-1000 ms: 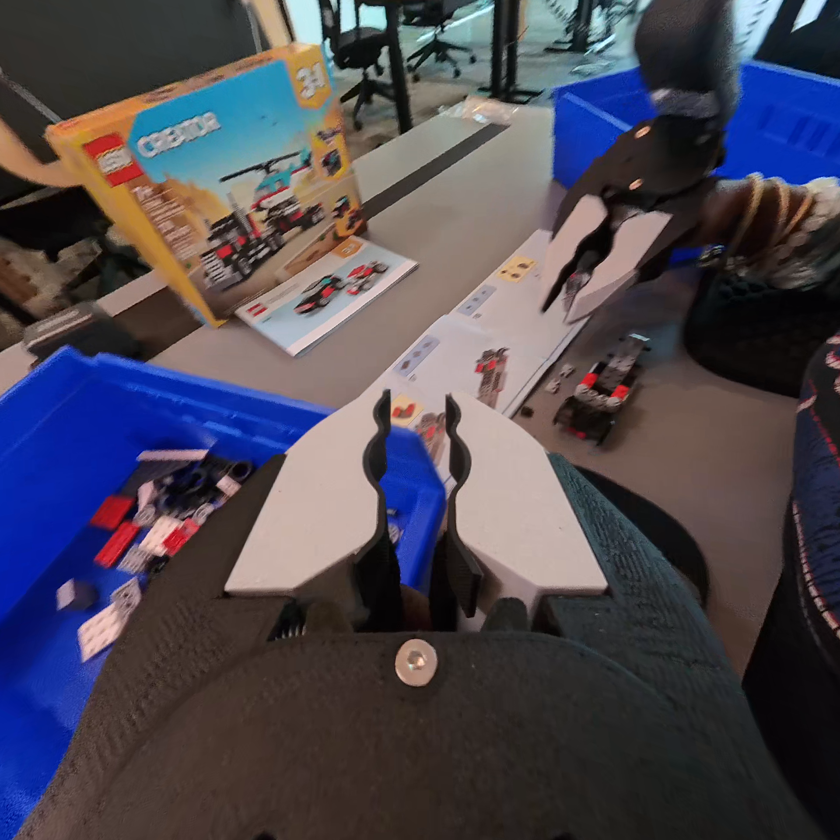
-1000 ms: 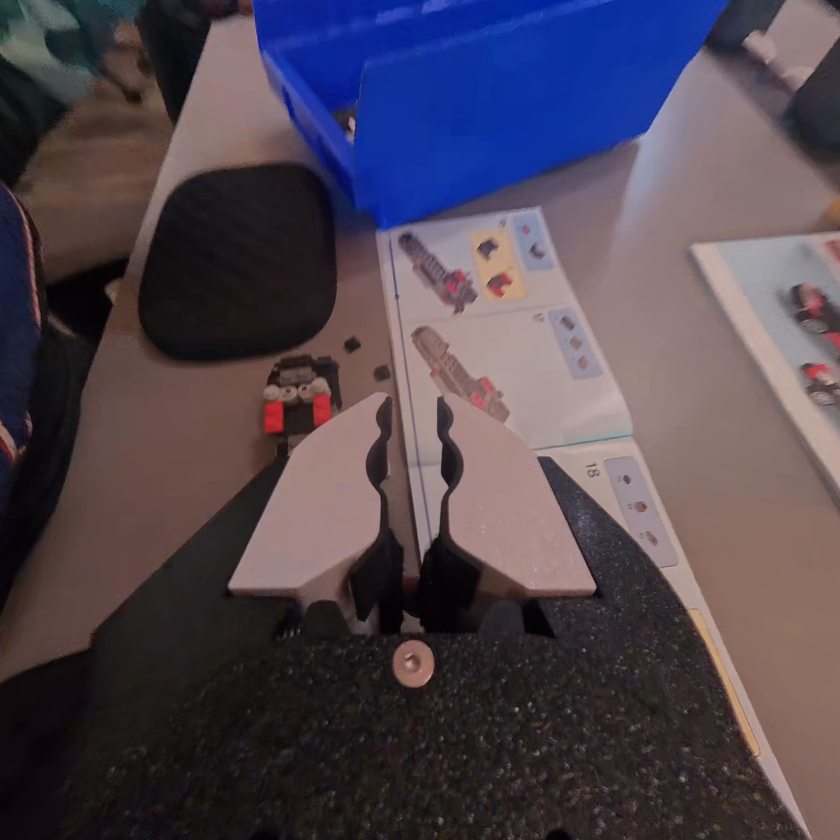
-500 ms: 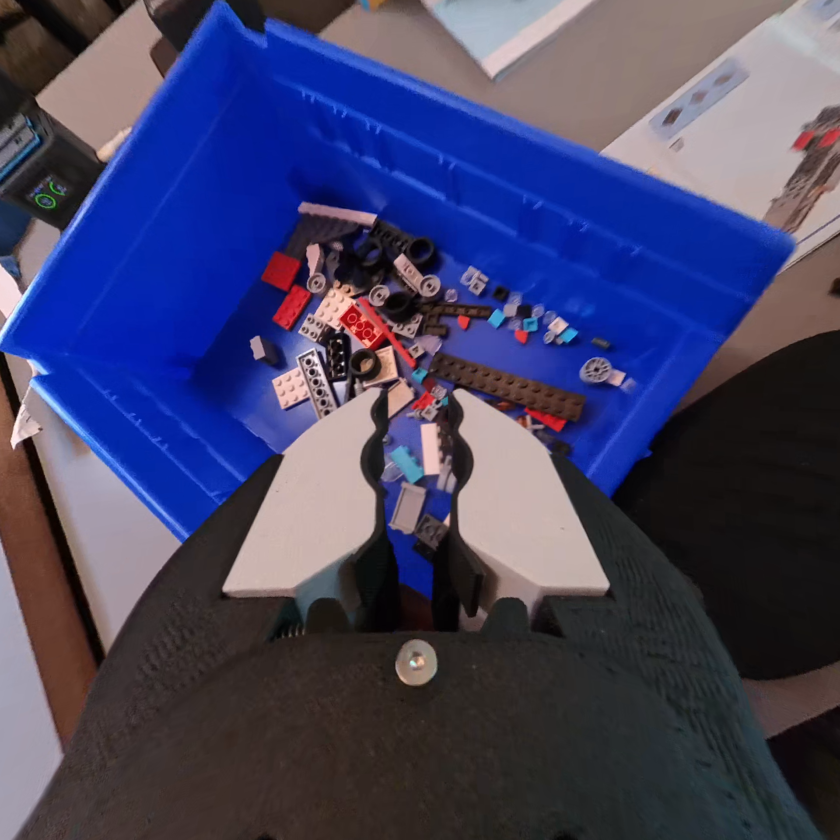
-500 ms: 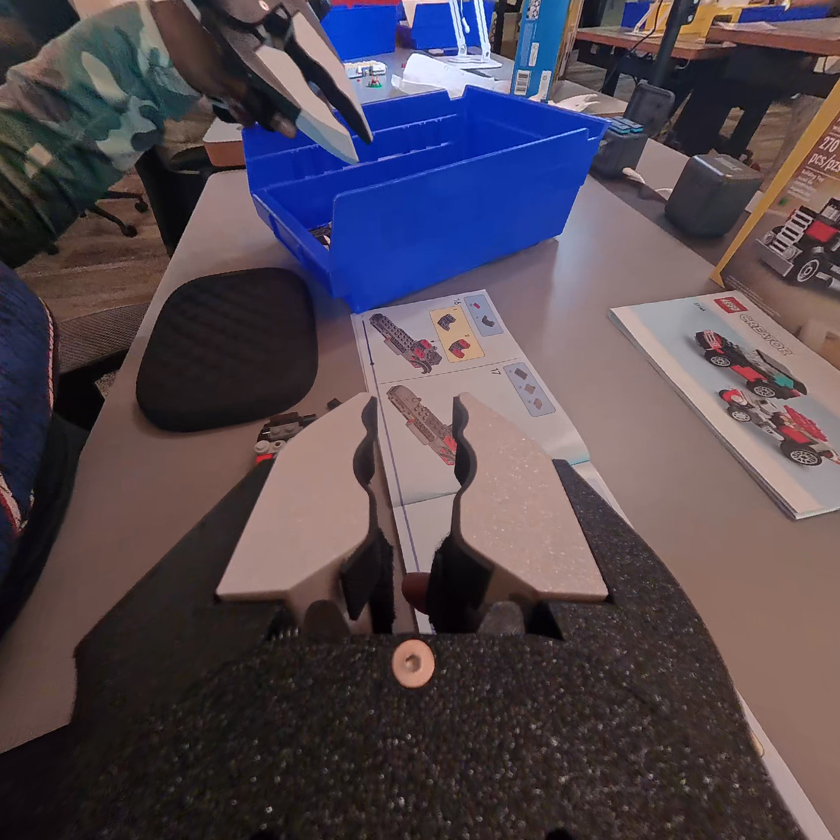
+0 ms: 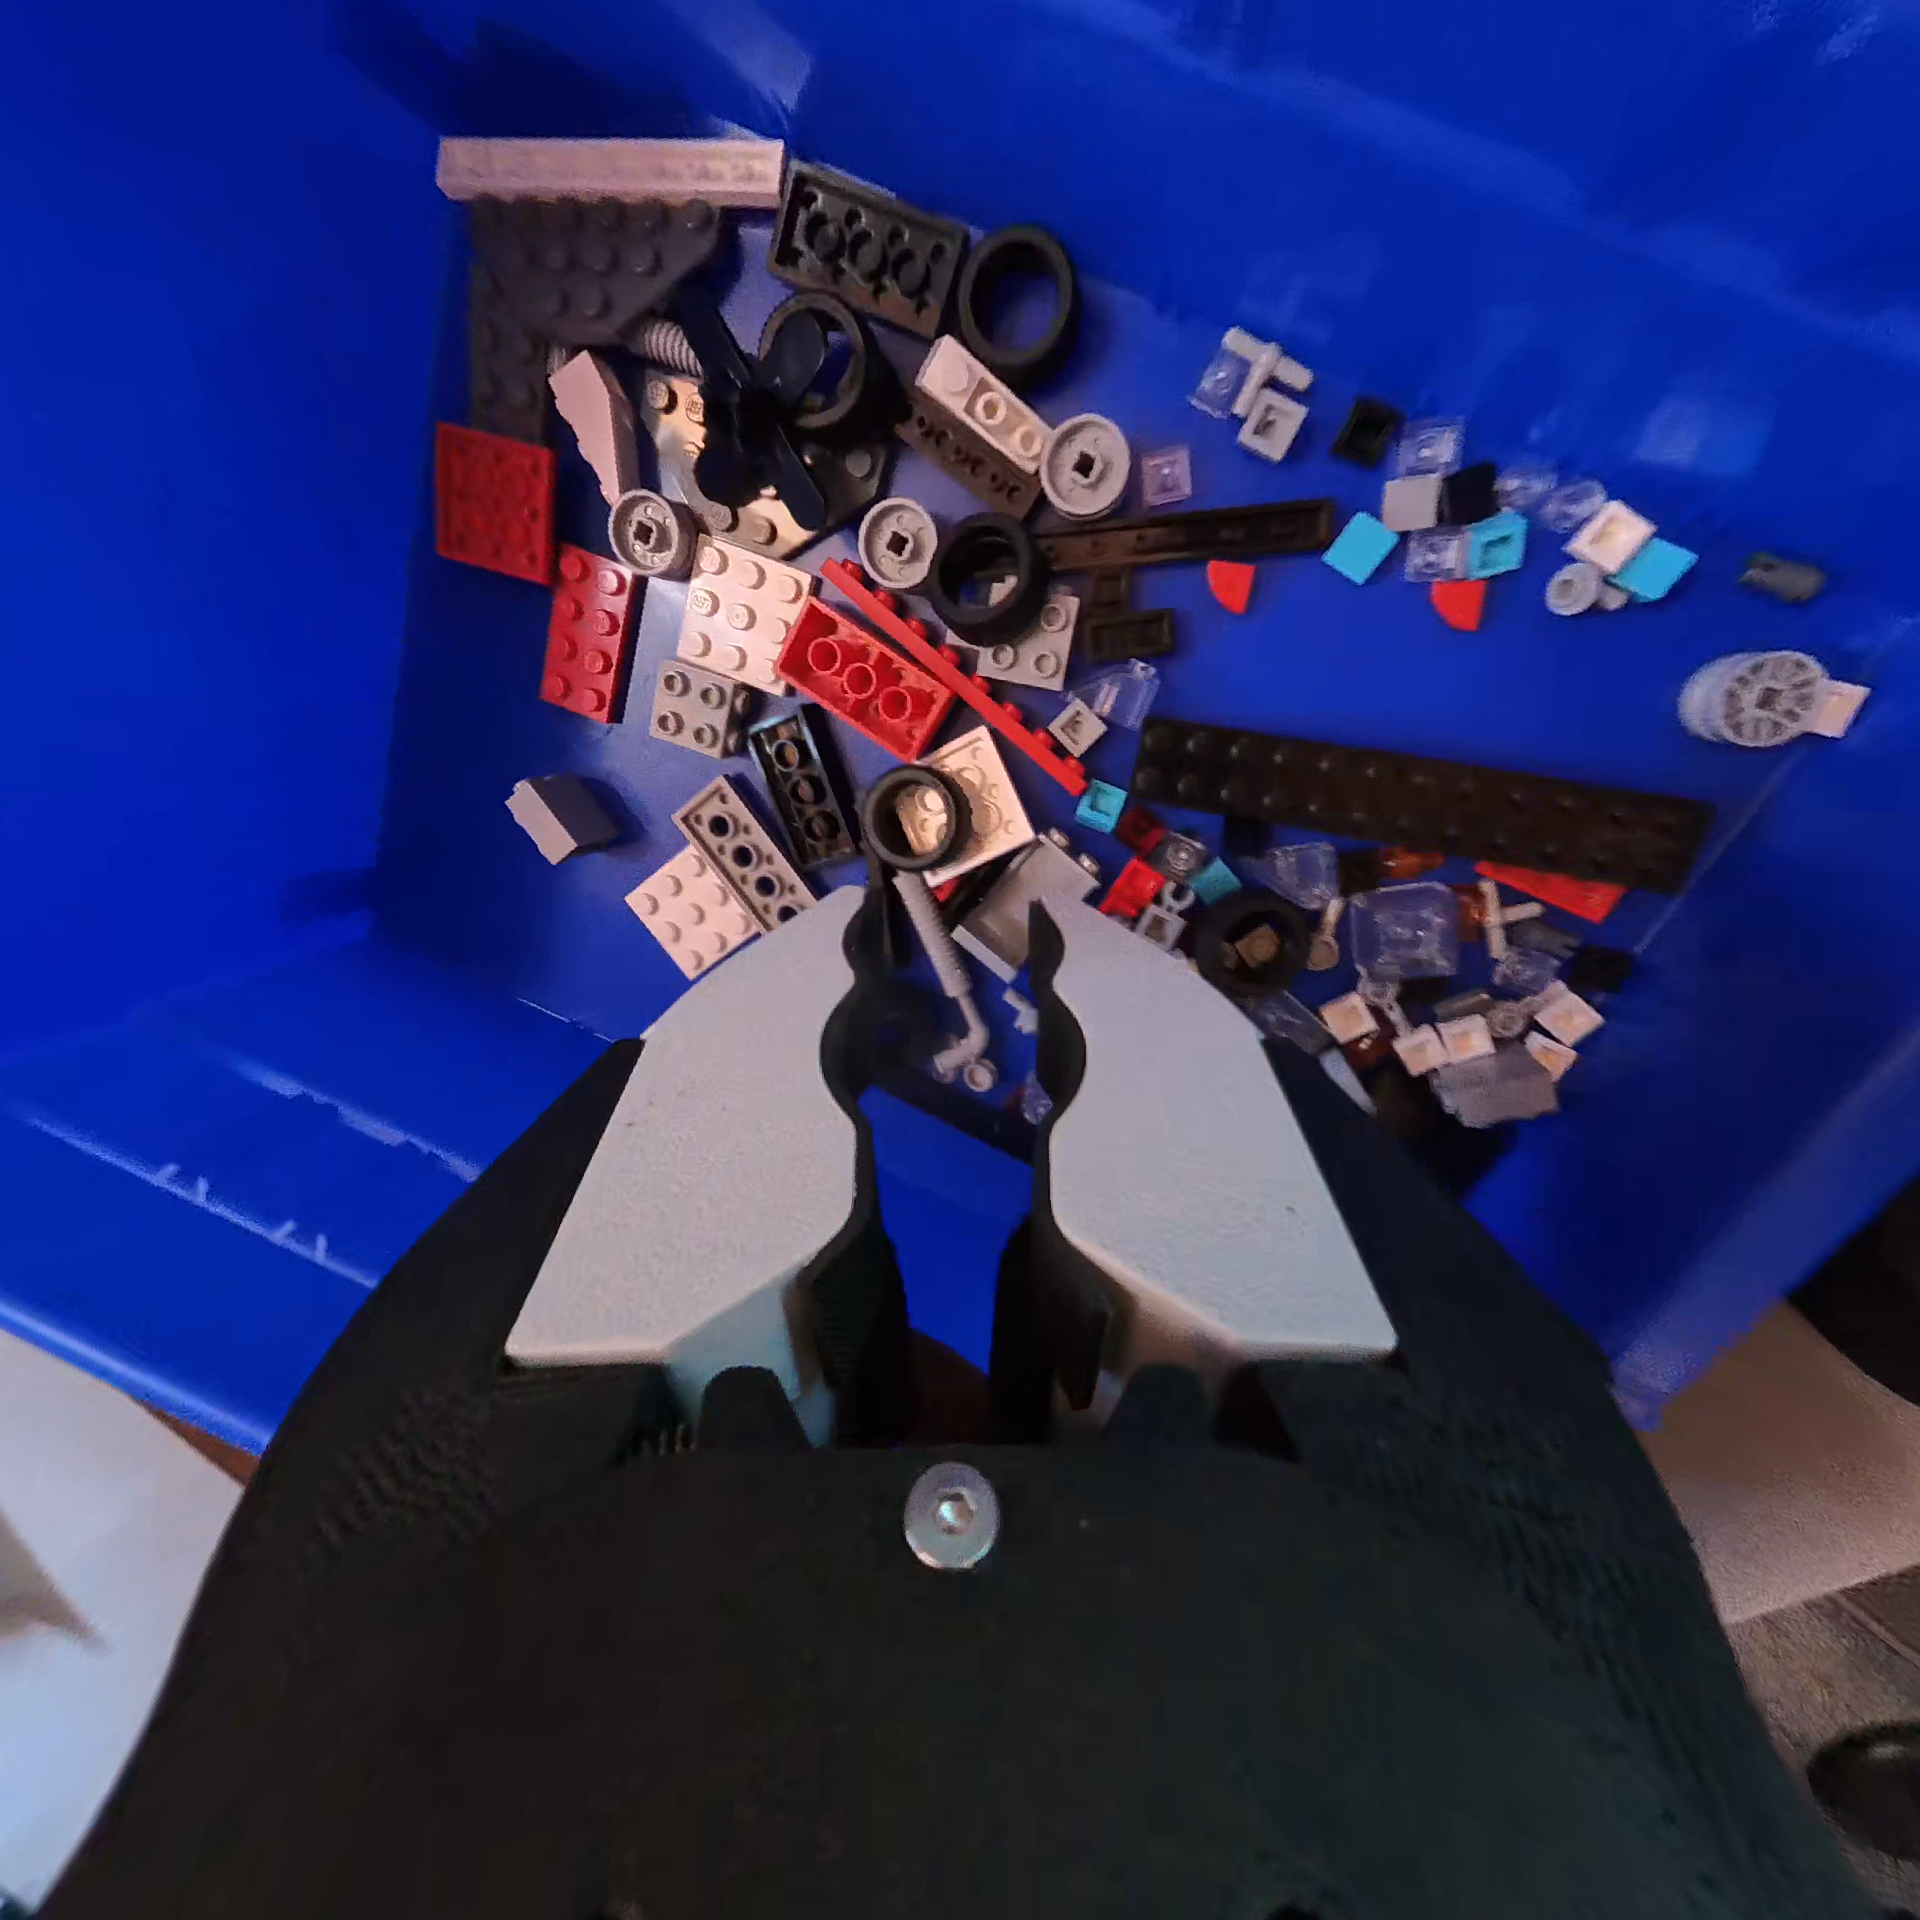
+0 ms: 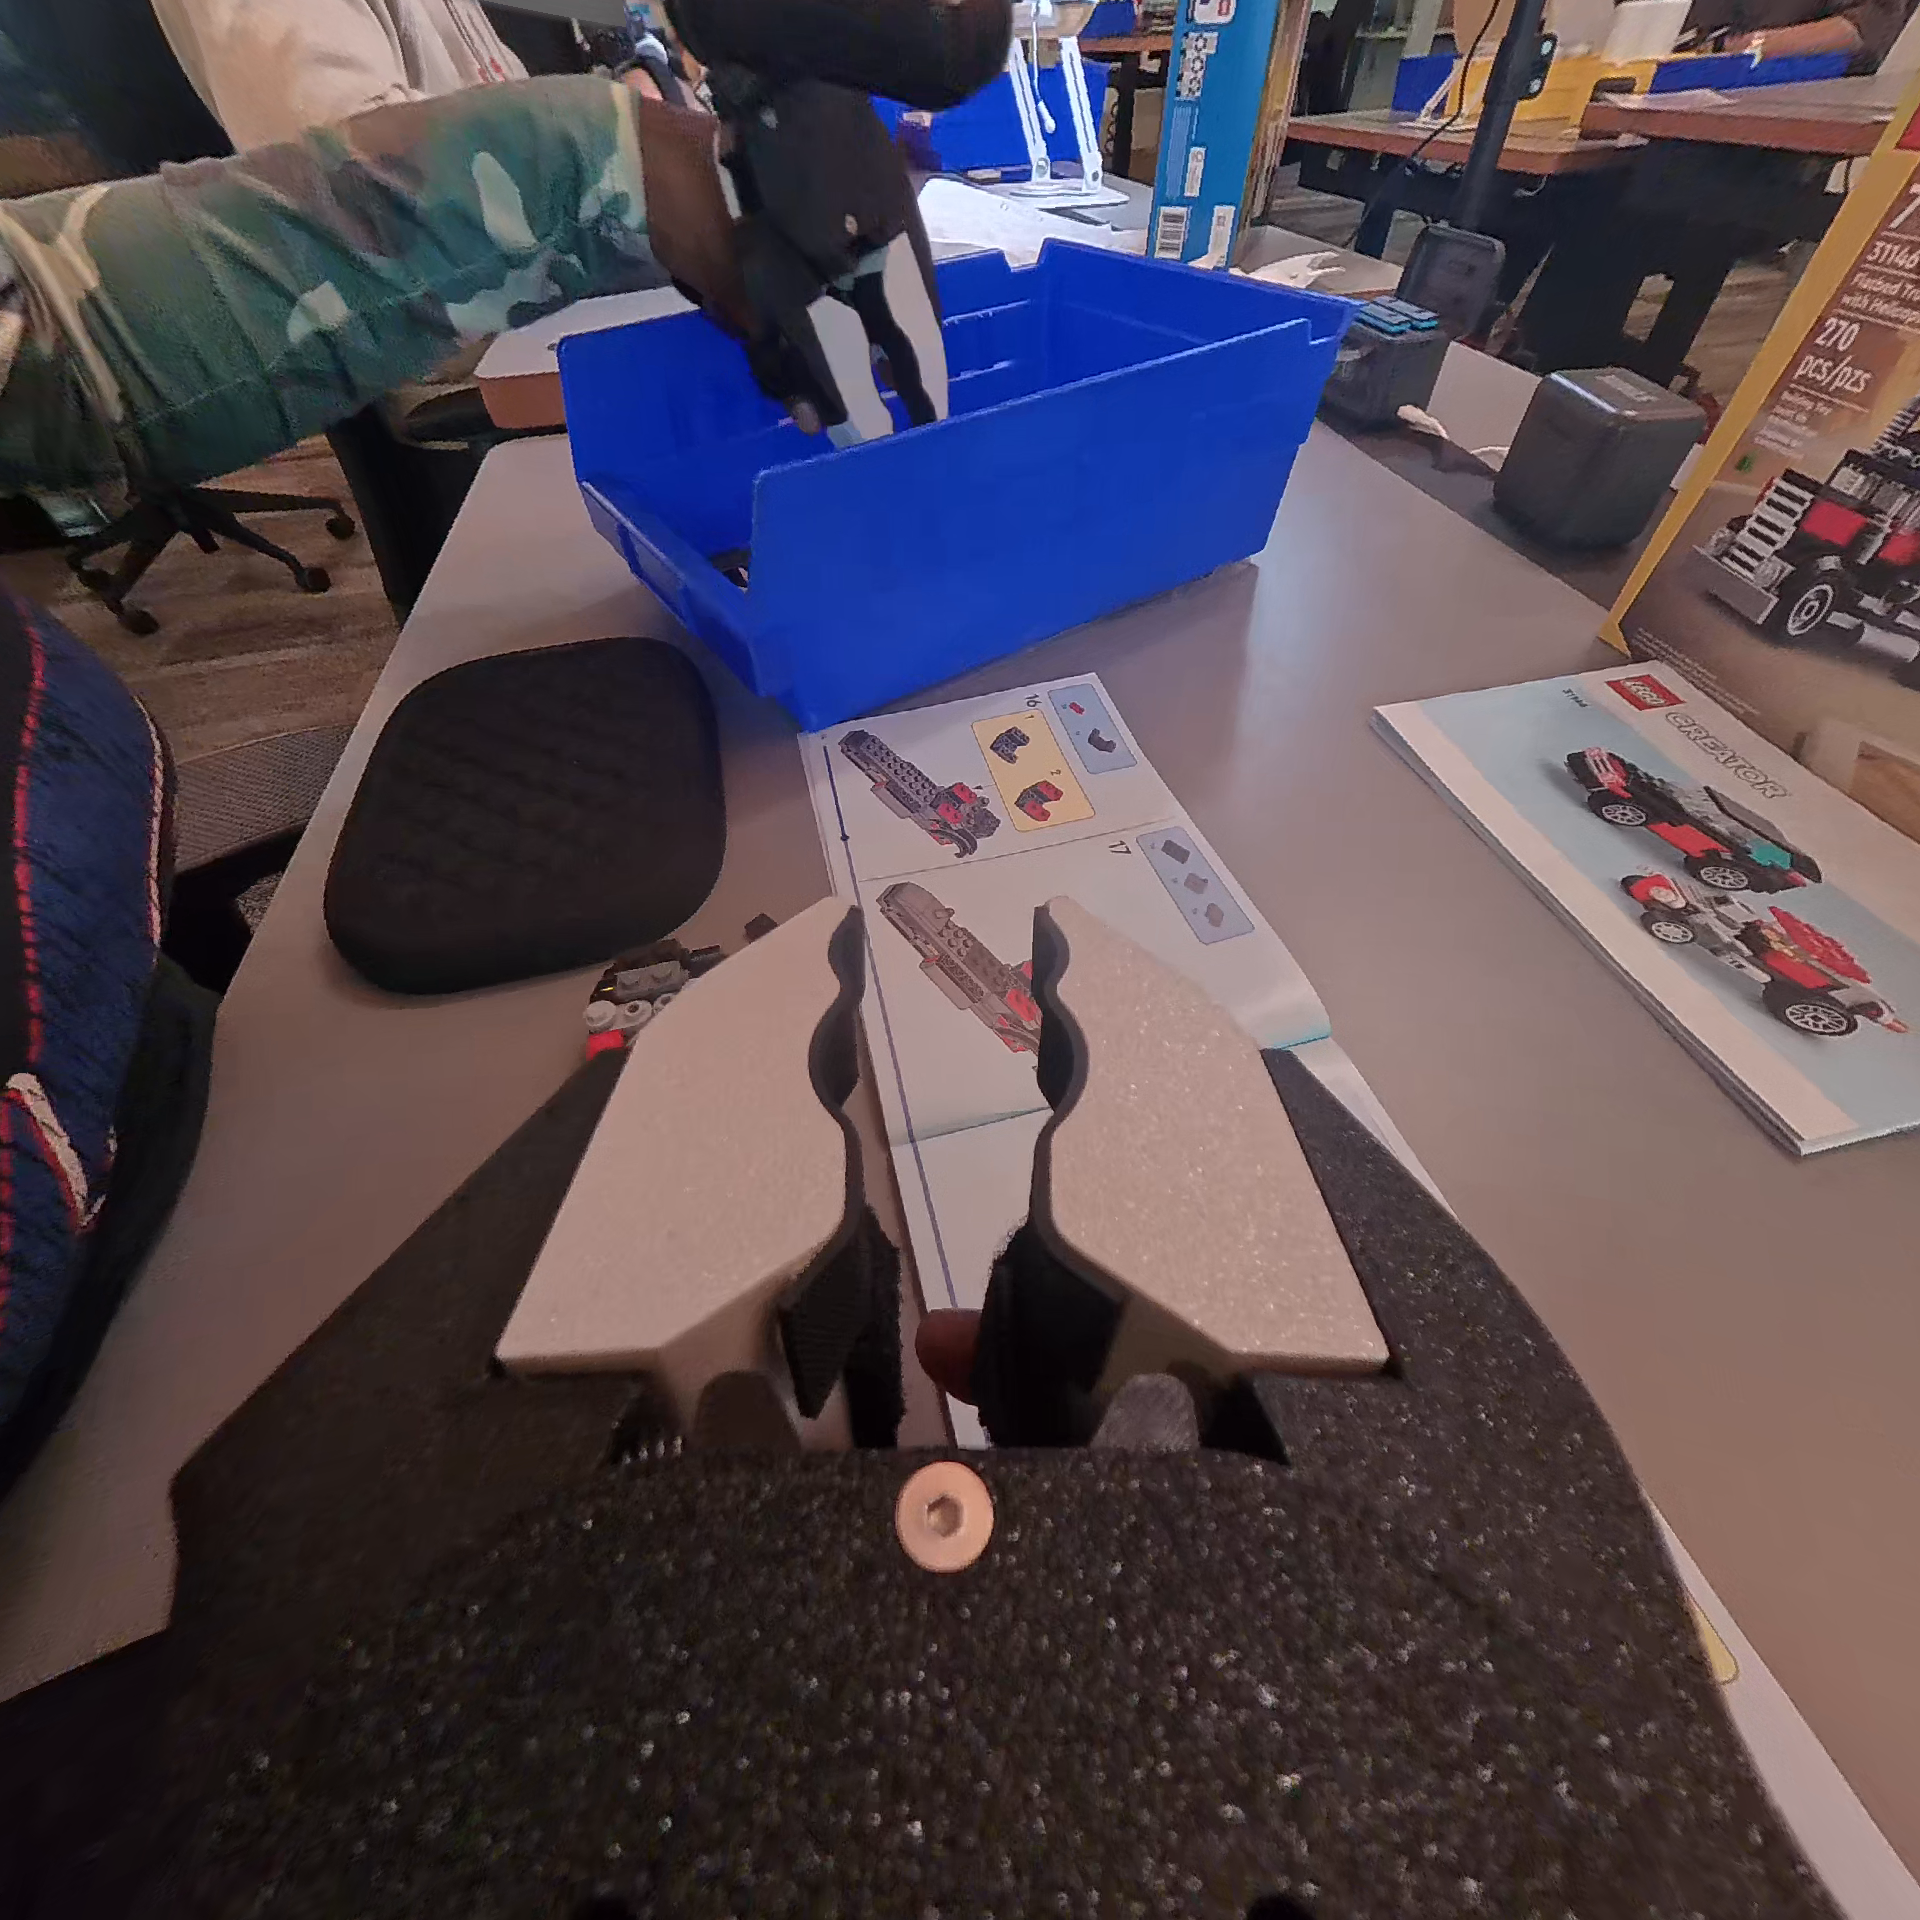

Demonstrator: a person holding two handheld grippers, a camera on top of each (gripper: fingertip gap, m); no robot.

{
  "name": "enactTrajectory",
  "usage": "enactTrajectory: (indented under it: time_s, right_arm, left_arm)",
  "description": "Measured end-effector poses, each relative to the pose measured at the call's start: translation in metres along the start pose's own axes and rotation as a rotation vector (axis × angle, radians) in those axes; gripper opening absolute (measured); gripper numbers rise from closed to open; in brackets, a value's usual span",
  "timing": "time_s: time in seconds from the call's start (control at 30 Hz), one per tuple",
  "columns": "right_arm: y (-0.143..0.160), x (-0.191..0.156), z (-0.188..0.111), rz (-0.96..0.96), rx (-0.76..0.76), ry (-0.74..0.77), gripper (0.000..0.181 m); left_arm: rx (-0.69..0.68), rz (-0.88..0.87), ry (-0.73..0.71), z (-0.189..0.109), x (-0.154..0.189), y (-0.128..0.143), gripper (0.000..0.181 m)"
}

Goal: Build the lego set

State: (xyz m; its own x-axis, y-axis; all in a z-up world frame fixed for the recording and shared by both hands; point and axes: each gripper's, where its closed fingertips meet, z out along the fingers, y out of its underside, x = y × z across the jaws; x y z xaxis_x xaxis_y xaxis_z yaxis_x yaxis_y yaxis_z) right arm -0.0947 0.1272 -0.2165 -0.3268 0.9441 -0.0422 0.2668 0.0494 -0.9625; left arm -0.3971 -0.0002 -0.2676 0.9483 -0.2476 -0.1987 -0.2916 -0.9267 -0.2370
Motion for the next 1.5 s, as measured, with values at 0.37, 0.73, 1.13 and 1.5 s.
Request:
enactTrajectory:
  time_s: [0.37,0.73,1.13,1.5]
  right_arm:
    - [0.004,0.004,-0.002,0.006,-0.015,0.007,0.030]
    - [0.007,0.006,-0.003,0.010,-0.024,0.013,0.028]
    - [0.005,0.007,-0.004,0.003,-0.018,0.021,0.027]
    - [0.006,0.006,-0.003,0.001,-0.023,0.012,0.027]
  left_arm:
    - [-0.166,0.060,0.070,0.019,-0.005,0.004,0.029]
    - [-0.216,0.152,0.015,0.008,-0.001,-0.003,0.032]
    - [-0.304,0.138,-0.043,0.020,-0.020,0.008,0.004]
    - [-0.325,0.157,-0.021,0.014,-0.014,0.018,0.029]
